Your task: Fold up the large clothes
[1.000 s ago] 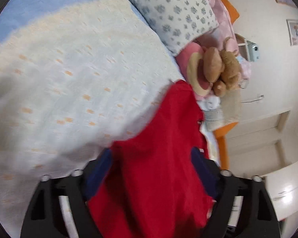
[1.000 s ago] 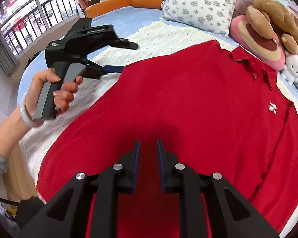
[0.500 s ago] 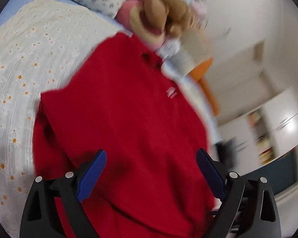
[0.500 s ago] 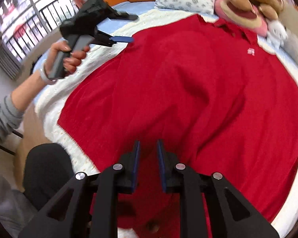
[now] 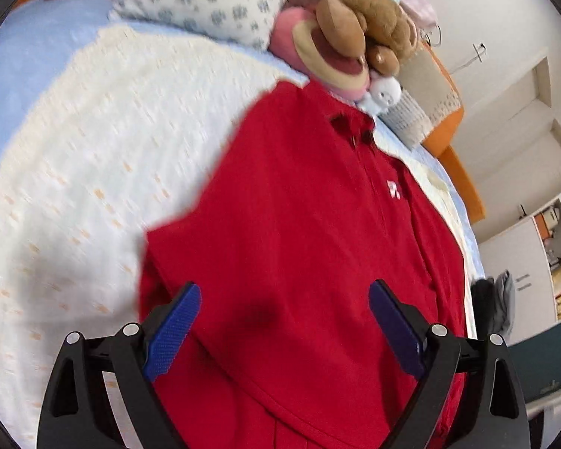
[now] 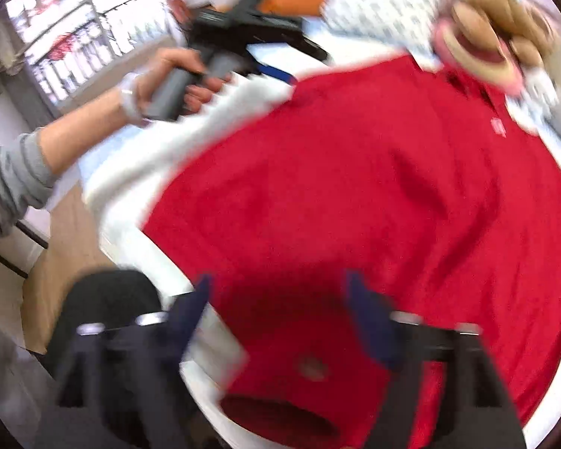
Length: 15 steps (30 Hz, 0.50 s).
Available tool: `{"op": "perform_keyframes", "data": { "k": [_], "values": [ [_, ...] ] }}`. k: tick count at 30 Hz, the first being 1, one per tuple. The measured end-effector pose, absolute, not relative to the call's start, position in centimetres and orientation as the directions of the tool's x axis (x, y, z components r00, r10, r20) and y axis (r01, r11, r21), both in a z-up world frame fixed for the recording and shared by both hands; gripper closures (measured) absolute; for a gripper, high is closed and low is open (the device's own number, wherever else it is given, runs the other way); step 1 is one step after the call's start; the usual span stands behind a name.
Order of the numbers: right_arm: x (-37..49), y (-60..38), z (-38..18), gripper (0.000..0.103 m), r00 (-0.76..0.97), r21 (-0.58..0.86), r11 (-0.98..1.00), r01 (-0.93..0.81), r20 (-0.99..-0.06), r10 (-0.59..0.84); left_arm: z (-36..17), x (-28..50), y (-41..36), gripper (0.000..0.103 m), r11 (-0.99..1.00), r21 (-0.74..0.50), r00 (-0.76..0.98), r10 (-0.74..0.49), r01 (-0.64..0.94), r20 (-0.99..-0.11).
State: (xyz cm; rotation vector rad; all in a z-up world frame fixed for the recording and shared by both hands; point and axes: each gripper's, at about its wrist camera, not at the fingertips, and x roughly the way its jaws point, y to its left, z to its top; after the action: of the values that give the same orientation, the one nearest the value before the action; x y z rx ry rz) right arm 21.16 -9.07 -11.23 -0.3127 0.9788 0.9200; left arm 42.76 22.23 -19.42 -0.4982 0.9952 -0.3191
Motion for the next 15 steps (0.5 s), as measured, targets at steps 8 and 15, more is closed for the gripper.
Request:
{"op": "perform_keyframes", "data": {
  "k": [8,15],
  "values": [
    [16.2,3.8,-12.6,0.019,0.201,0.055,0.453,-0.89,-0.844,0.498,-17.6,38.8,26.3,0.01,0.8,-0.6,0.568,-0.479,-0.033,-0.67],
    [11.8,9.7,-19.3,0.025,0.429,-0.295,0.437,-0.85,-0.869,0.247,-19.8,34.6,29.5,0.009,0.758,-0.645,0.576,-0.489,-0.09,-0.655]
  ]
}}
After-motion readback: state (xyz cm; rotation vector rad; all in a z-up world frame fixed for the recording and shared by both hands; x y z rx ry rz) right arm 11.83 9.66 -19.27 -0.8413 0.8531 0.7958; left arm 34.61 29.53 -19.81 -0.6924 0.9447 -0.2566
